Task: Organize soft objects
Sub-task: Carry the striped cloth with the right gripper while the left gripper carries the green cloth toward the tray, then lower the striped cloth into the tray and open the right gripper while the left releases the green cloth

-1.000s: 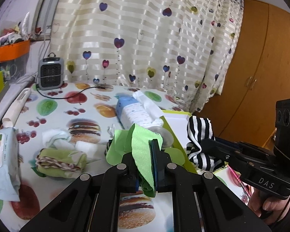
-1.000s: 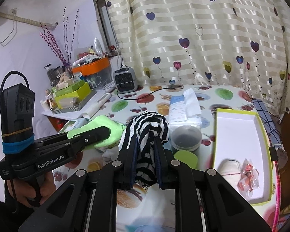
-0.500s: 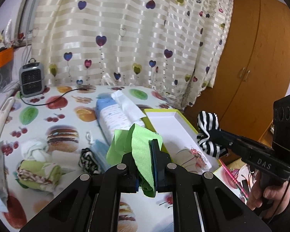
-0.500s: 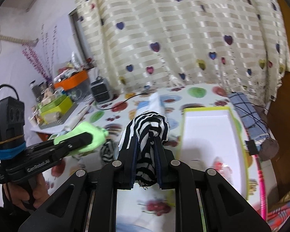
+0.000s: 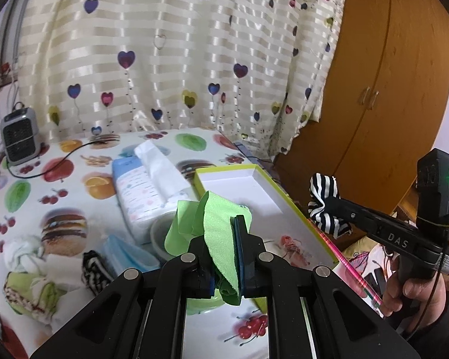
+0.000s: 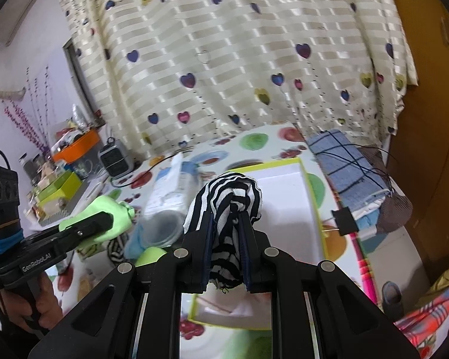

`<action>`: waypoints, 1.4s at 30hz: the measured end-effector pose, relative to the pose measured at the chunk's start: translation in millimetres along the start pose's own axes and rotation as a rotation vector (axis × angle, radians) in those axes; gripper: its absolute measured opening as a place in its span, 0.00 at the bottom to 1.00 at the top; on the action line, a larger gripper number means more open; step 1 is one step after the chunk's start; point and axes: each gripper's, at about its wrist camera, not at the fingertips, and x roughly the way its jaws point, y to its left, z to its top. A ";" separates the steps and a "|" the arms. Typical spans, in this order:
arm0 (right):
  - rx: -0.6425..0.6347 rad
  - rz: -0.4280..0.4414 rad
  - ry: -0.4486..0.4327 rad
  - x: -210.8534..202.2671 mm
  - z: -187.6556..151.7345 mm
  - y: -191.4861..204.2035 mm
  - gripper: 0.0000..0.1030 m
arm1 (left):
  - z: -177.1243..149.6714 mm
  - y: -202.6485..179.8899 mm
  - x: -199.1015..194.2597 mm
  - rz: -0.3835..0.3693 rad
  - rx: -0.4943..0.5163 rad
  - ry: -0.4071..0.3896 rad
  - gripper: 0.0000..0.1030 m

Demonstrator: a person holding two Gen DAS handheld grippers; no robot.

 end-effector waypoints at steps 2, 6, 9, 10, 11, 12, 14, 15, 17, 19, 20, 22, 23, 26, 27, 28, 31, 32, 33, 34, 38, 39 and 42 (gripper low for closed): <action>0.016 -0.015 0.004 3.6 0.5 -10.5 0.17 | 1.8 -4.3 5.4 -0.004 0.006 0.005 0.09; 0.037 -0.037 0.036 15.7 -1.0 -26.6 0.17 | 5.5 -13.0 18.2 -0.013 0.018 0.019 0.10; 0.047 -0.045 0.073 28.5 -6.3 -35.1 0.17 | 7.5 -20.0 28.1 -0.020 0.028 0.031 0.10; 0.048 -0.046 0.084 32.1 -8.2 -37.6 0.17 | 8.0 -22.7 32.1 -0.023 0.032 0.036 0.10; 0.051 -0.051 0.101 37.9 -10.3 -40.7 0.17 | 8.2 -25.2 35.3 -0.025 0.036 0.040 0.10; 0.054 -0.054 0.109 41.5 -11.8 -42.9 0.17 | 8.7 -27.2 38.7 -0.026 0.039 0.045 0.10; 0.064 -0.061 0.132 49.2 -15.0 -49.1 0.17 | 9.2 -30.7 44.7 -0.030 0.043 0.053 0.09; 0.068 -0.064 0.142 52.0 -16.0 -51.5 0.17 | 9.3 -31.7 47.1 -0.032 0.045 0.057 0.10; 0.068 -0.074 0.163 56.0 -19.0 -54.7 0.19 | 9.0 -34.7 54.2 -0.038 0.048 0.067 0.10; 0.051 -0.084 0.169 55.8 -21.1 -54.8 0.24 | 8.7 -38.0 61.1 -0.040 0.051 0.078 0.10; 0.038 -0.084 0.168 54.9 -21.7 -53.9 0.29 | 8.7 -39.9 65.6 -0.042 0.053 0.085 0.10; 0.017 -0.080 0.164 51.9 -22.4 -51.3 0.40 | 8.1 -42.8 71.4 -0.045 0.055 0.095 0.10; 0.006 -0.079 0.162 50.2 -22.6 -49.9 0.46 | 7.8 -44.4 74.5 -0.047 0.057 0.099 0.10; -0.014 -0.078 0.138 42.6 -21.9 -47.6 0.47 | 7.2 -49.8 82.4 -0.050 0.062 0.110 0.10; -0.011 -0.078 0.131 41.2 -20.7 -47.9 0.47 | 7.1 -51.5 85.7 -0.050 0.064 0.114 0.10; -0.007 -0.075 0.123 38.3 -19.7 -49.6 0.47 | 7.1 -52.6 88.2 -0.049 0.066 0.117 0.10; 0.003 -0.070 0.106 34.5 -16.9 -52.2 0.47 | 6.2 -56.6 99.8 -0.042 0.078 0.132 0.10; 0.006 -0.067 0.099 32.7 -16.4 -53.9 0.47 | 5.7 -57.4 103.7 -0.035 0.081 0.136 0.10; 0.009 -0.064 0.095 32.0 -15.9 -55.0 0.47 | 5.7 -58.3 107.1 -0.028 0.082 0.140 0.10; 0.011 -0.062 0.093 32.1 -15.1 -55.3 0.47 | 5.6 -58.3 110.4 -0.023 0.082 0.143 0.10; 0.022 -0.058 0.090 32.5 -15.6 -59.5 0.47 | 6.9 -58.5 121.2 -0.023 0.080 0.157 0.10; 0.025 -0.059 0.091 32.6 -16.1 -60.3 0.47 | 7.4 -58.3 122.9 -0.024 0.077 0.160 0.10; 0.035 -0.058 0.090 32.9 -16.9 -62.4 0.47 | 9.2 -58.1 123.7 -0.035 0.072 0.155 0.10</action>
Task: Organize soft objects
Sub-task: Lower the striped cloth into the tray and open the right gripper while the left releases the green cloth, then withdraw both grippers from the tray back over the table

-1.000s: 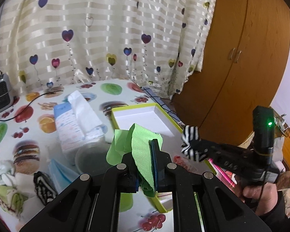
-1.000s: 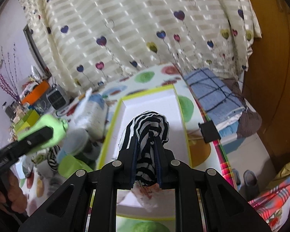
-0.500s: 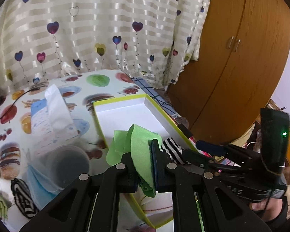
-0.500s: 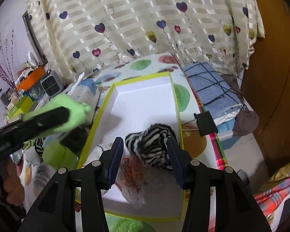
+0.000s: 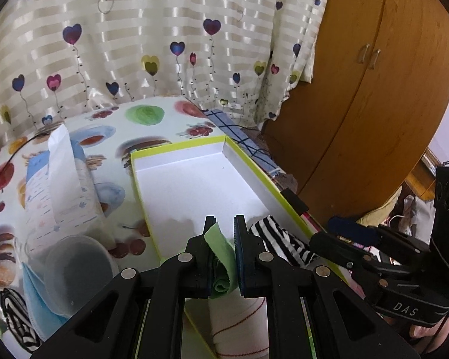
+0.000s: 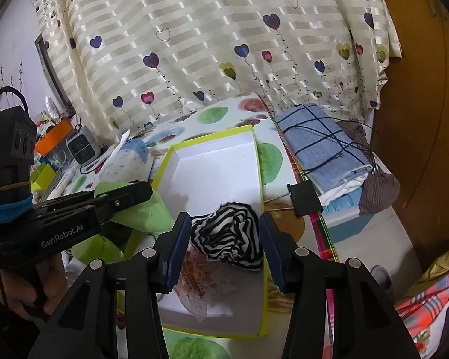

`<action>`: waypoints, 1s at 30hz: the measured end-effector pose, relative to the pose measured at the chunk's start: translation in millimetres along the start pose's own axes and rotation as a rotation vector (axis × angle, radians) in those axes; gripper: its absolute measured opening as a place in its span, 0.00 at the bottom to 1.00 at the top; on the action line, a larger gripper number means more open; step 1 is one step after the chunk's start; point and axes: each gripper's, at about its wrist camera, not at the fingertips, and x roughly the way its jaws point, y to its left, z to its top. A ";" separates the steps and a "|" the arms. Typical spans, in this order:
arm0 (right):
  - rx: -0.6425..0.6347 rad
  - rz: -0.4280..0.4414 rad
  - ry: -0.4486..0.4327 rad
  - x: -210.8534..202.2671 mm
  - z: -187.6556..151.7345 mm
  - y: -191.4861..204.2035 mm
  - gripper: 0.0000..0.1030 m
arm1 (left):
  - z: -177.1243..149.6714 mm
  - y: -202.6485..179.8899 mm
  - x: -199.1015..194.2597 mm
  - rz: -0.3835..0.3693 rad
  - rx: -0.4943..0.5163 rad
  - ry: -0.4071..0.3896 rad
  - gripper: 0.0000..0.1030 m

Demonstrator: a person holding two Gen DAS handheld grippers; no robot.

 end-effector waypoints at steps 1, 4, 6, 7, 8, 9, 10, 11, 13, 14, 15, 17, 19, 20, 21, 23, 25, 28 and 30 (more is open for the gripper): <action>0.002 0.004 -0.004 0.0 0.1 -0.1 0.47 | 1.3 -1.0 -0.4 -0.003 0.000 -0.005 0.10; 0.004 0.011 -0.008 -0.7 0.4 -0.2 0.47 | 9.1 -5.7 -5.3 -0.027 0.005 -0.045 0.10; 0.004 0.012 -0.012 -1.7 0.4 -0.7 0.47 | 14.2 -8.8 -8.4 -0.048 0.006 -0.069 0.10; 0.005 0.013 -0.013 -2.2 0.5 -1.1 0.47 | 16.7 -10.2 -9.1 -0.058 0.007 -0.076 0.10; 0.007 0.012 -0.016 -2.7 0.8 -1.9 0.47 | 17.9 -11.6 -8.7 -0.063 0.011 -0.078 0.10; 0.008 0.011 -0.017 -2.8 0.8 -2.3 0.47 | 18.5 -12.5 -8.2 -0.068 0.016 -0.076 0.10; 0.010 0.011 -0.017 -3.1 0.3 -2.9 0.47 | 18.7 -12.8 -7.1 -0.076 0.016 -0.070 0.10; 0.012 0.009 -0.016 -2.9 0.3 -3.7 0.47 | 19.0 -12.7 -7.0 -0.084 0.012 -0.067 0.11; 0.014 0.008 -0.018 -3.3 0.0 -5.4 0.47 | 19.4 -13.2 -10.1 -0.091 0.011 -0.075 0.16; 0.015 0.006 -0.020 -3.7 0.2 -5.7 0.47 | 20.2 -13.5 -14.0 -0.095 0.009 -0.086 0.19; 0.017 0.006 -0.022 -4.2 0.7 -5.7 0.47 | 20.8 -13.4 -17.2 -0.097 0.008 -0.093 0.20; 0.018 0.005 -0.028 -5.7 1.5 -5.6 0.47 | 23.1 -13.1 -23.4 -0.100 0.005 -0.110 0.21; 0.018 0.004 -0.031 -6.9 2.2 -4.8 0.47 | 24.3 -12.4 -29.1 -0.092 0.005 -0.119 0.21; 0.017 0.004 -0.032 -7.6 2.5 -4.1 0.47 | 24.4 -11.5 -31.3 -0.089 0.002 -0.120 0.21; 0.016 0.004 -0.033 -8.4 2.4 -3.3 0.47 | 23.8 -10.4 -34.2 -0.086 0.000 -0.120 0.21; 0.013 0.002 -0.035 -10.9 2.5 -0.5 0.47 | 22.3 -9.4 -37.0 -0.074 0.002 -0.117 0.21; 0.008 0.003 -0.035 -12.3 2.8 2.6 0.47 | 18.6 -9.0 -39.7 -0.060 0.006 -0.109 0.21; -0.013 0.005 -0.032 -15.3 2.5 11.3 0.47 | 11.3 -5.6 -44.7 -0.046 0.002 -0.094 0.21; -0.026 0.008 -0.030 -18.4 1.9 18.1 0.47 | 7.3 -2.1 -48.9 -0.036 -0.002 -0.091 0.21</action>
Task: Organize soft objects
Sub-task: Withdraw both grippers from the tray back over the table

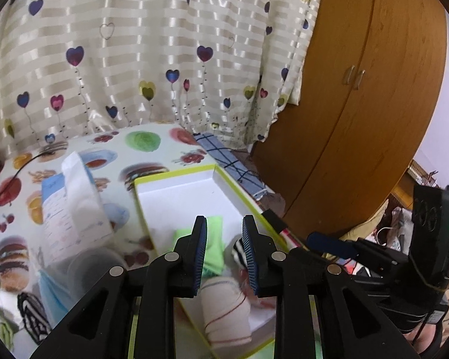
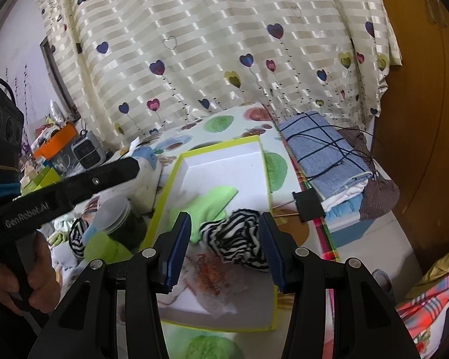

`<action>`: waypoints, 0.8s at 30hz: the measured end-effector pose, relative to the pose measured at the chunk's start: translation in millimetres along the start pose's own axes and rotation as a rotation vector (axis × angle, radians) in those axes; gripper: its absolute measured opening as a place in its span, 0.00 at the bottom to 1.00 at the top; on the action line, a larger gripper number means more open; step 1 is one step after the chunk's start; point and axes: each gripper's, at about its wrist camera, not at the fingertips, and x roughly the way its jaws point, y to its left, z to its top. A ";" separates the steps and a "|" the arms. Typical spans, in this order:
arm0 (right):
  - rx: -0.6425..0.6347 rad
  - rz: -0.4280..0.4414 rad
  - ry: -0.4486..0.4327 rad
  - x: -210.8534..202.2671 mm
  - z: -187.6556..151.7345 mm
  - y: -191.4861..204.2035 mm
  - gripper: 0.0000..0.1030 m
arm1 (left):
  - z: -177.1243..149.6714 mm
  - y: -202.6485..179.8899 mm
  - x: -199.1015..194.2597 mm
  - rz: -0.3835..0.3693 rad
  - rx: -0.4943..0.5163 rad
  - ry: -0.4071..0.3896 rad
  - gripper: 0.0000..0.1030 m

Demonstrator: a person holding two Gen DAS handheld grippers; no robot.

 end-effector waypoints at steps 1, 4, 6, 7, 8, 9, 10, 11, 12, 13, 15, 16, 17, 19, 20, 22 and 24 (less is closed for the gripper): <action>-0.007 0.003 -0.001 -2.2 -0.2 3.7 0.47 | -1.6 1.1 -2.7 0.007 -0.001 0.001 0.21; -0.023 0.004 -0.002 -6.5 -0.7 12.6 0.47 | -6.5 3.7 -10.4 0.028 0.000 0.003 0.21; -0.036 0.008 -0.003 -9.1 -1.3 19.9 0.47 | -10.3 6.9 -16.8 0.047 -0.005 0.005 0.21; -0.043 0.011 -0.003 -10.4 -1.4 24.0 0.47 | -11.9 9.0 -19.4 0.052 -0.009 0.005 0.22; -0.048 0.012 -0.003 -11.2 -1.8 26.9 0.47 | -13.4 11.6 -22.6 0.057 -0.014 0.005 0.22; -0.055 0.014 -0.004 -12.4 -2.0 31.1 0.47 | -15.1 14.1 -26.5 0.066 -0.018 0.004 0.22; -0.061 0.016 -0.006 -13.5 -2.3 34.5 0.47 | -16.2 15.8 -29.2 0.075 -0.020 0.002 0.23; -0.068 0.018 -0.008 -14.7 -2.5 38.3 0.47 | -18.0 18.5 -34.3 0.086 -0.023 -0.003 0.23; -0.076 0.023 -0.011 -16.1 -2.7 43.2 0.47 | -19.3 20.5 -37.6 0.089 -0.026 -0.007 0.23; -0.083 0.026 -0.012 -17.1 -2.8 47.5 0.47 | -21.2 22.6 -41.6 0.090 -0.031 -0.010 0.23; -0.098 0.032 -0.014 -18.9 -4.1 55.8 0.47 | -24.3 26.5 -49.9 0.097 -0.037 -0.018 0.24; -0.104 0.035 -0.013 -19.6 -4.6 59.7 0.47 | -25.3 27.8 -53.1 0.101 -0.040 -0.022 0.24; -0.110 0.037 -0.013 -20.2 -5.2 63.4 0.47 | -27.3 30.7 -57.8 0.105 -0.044 -0.026 0.25; -0.122 0.042 -0.011 -21.5 -6.1 70.6 0.47 | -29.9 34.8 -63.8 0.111 -0.054 -0.030 0.25; -0.127 0.044 -0.011 -22.5 -6.6 73.8 0.47 | -30.6 35.8 -65.7 0.114 -0.056 -0.031 0.25; -0.143 0.048 -0.012 -24.8 -7.1 81.7 0.47 | -34.4 41.3 -73.2 0.123 -0.067 -0.036 0.25; -0.161 0.051 -0.015 -27.2 -8.2 89.8 0.47 | -37.6 44.5 -79.4 0.128 -0.075 -0.041 0.26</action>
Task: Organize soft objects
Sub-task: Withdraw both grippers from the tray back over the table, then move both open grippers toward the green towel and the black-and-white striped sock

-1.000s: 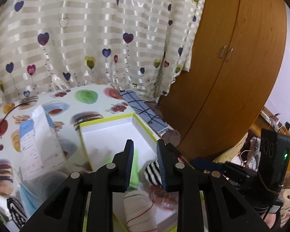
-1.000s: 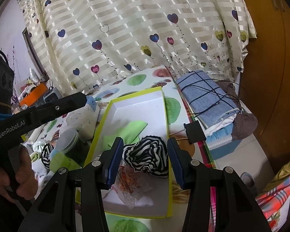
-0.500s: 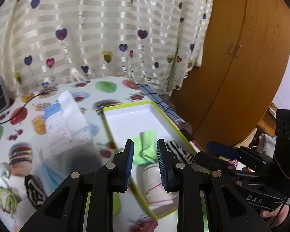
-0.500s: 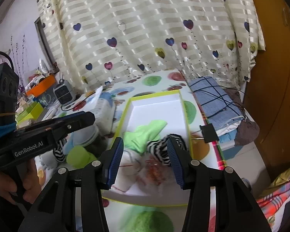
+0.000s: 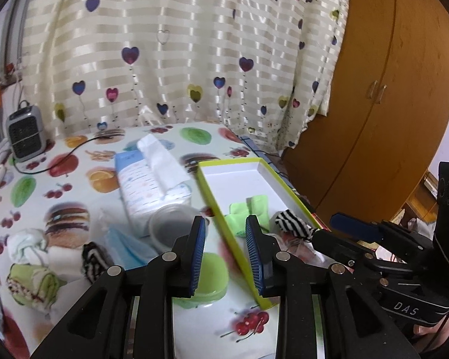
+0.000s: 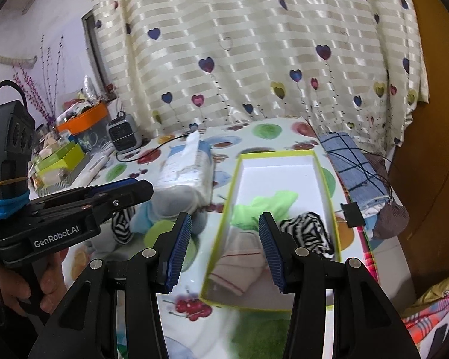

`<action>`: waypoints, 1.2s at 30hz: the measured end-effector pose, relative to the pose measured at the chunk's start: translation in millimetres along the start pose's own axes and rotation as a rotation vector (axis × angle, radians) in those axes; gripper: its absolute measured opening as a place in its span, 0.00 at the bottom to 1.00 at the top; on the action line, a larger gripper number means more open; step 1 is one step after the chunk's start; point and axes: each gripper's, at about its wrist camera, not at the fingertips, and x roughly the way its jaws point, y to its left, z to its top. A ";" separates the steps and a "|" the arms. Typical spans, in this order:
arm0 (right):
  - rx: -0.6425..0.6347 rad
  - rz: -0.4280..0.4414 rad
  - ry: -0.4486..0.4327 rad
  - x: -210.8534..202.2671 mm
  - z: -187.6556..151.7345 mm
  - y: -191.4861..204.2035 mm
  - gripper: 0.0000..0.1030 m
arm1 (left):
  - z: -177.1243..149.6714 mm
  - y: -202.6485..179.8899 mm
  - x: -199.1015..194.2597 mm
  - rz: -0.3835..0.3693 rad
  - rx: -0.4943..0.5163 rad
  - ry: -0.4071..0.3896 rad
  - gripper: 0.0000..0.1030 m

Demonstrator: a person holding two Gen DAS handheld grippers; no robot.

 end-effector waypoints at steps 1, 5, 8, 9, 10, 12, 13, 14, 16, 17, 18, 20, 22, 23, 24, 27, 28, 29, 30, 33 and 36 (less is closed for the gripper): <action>-0.009 0.002 0.000 -0.6 0.4 4.6 0.47 | -1.5 3.2 -3.5 0.005 -0.005 -0.003 0.26; -0.039 0.012 0.000 -2.5 0.0 19.9 0.47 | -7.8 14.8 -14.7 0.022 -0.024 -0.013 0.26; -0.061 0.022 0.007 -1.9 -1.7 31.2 0.47 | -13.1 22.2 -21.9 0.031 -0.036 -0.017 0.26; -0.065 0.025 0.008 -1.8 -2.6 34.1 0.47 | -15.4 25.2 -24.9 0.037 -0.040 -0.019 0.26; -0.068 0.029 0.011 -1.4 -3.5 36.6 0.47 | -16.1 26.5 -25.7 0.041 -0.042 -0.019 0.26; -0.074 0.035 0.015 -0.1 -4.8 41.7 0.47 | -20.2 32.0 -29.9 0.048 -0.052 -0.019 0.26; -0.078 0.039 0.017 0.4 -5.4 44.0 0.47 | -21.3 32.7 -30.6 0.051 -0.055 -0.019 0.26; -0.082 0.044 0.021 1.3 -6.2 46.5 0.47 | -23.7 35.4 -32.4 0.058 -0.061 -0.020 0.26; -0.092 0.053 0.027 3.0 -7.4 51.7 0.47 | -27.3 39.0 -34.0 0.064 -0.071 -0.019 0.26; -0.100 0.060 0.031 4.1 -8.3 54.6 0.47 | -29.5 41.2 -35.0 0.066 -0.077 -0.017 0.26; -0.105 0.063 0.033 4.9 -8.8 56.9 0.47 | -32.0 44.2 -35.8 0.071 -0.085 -0.016 0.26; -0.115 0.072 0.036 6.1 -10.4 61.2 0.47 | -34.4 49.1 -36.9 0.075 -0.097 -0.017 0.26; -0.127 0.081 0.040 6.9 -11.4 65.8 0.47 | -37.1 53.3 -38.5 0.079 -0.107 -0.018 0.26; -0.132 0.084 0.039 7.0 -11.6 67.2 0.47 | -39.0 56.6 -39.2 0.087 -0.114 -0.017 0.26; -0.137 0.086 0.038 7.0 -12.1 68.7 0.47 | -40.0 58.8 -39.5 0.092 -0.118 -0.016 0.26; -0.145 0.092 0.041 8.6 -12.9 72.9 0.47 | -42.6 64.7 -40.2 0.105 -0.131 -0.011 0.26; -0.147 0.095 0.044 9.4 -13.3 74.1 0.47 | -43.3 65.7 -40.5 0.107 -0.132 -0.010 0.26; -0.149 0.098 0.047 10.2 -13.5 75.0 0.47 | -43.4 66.9 -40.8 0.109 -0.135 -0.010 0.26; -0.151 0.100 0.050 10.8 -13.5 76.6 0.47 | -44.0 67.8 -41.5 0.111 -0.136 -0.011 0.26; -0.159 0.109 0.058 12.4 -14.4 80.3 0.47 | -46.2 70.4 -44.3 0.116 -0.138 -0.015 0.26; -0.167 0.119 0.059 13.1 -14.3 84.7 0.47 | -48.6 74.1 -47.4 0.122 -0.143 -0.018 0.26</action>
